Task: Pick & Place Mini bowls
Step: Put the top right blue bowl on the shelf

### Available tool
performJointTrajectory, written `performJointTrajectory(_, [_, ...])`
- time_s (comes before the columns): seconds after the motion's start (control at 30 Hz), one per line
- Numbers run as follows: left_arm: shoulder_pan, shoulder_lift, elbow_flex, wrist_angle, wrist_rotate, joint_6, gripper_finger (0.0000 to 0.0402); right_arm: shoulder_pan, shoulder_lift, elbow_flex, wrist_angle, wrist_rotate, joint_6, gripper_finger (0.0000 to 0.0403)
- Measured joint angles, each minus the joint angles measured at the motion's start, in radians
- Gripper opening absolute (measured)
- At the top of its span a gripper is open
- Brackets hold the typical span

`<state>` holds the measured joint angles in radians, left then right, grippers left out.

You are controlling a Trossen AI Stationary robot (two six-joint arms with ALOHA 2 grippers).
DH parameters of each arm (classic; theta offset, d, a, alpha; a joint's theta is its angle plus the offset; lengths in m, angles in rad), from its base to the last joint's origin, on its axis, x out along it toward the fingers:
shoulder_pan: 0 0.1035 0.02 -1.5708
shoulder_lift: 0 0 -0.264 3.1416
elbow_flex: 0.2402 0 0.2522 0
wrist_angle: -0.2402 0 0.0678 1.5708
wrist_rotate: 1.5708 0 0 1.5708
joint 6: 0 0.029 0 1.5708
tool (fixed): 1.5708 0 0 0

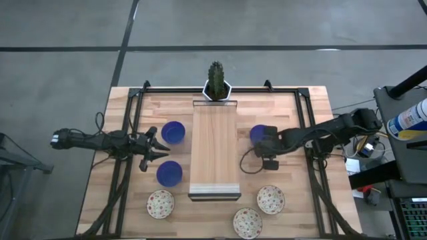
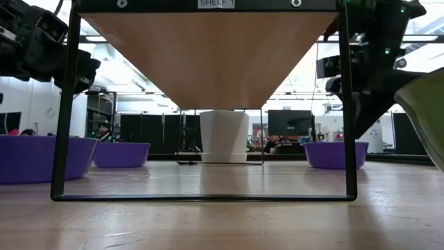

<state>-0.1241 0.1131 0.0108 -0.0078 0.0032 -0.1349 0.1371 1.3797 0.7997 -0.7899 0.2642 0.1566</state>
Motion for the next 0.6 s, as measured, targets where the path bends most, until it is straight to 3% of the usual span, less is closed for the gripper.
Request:
performJointTrajectory(0.27, [0.0, 0.0, 0.0, 0.0, 0.0, 0.0, 0.0103, -0.013, 0.01, -0.012, 0.003, 0.027, -0.011, 0.0102])
performJointTrajectory(0.6, [0.0, 0.0, 0.0, 0.0, 0.0, 0.0, 0.0103, -0.074, 0.015, -0.035, 0.026, 0.024, -0.051, 0.008])
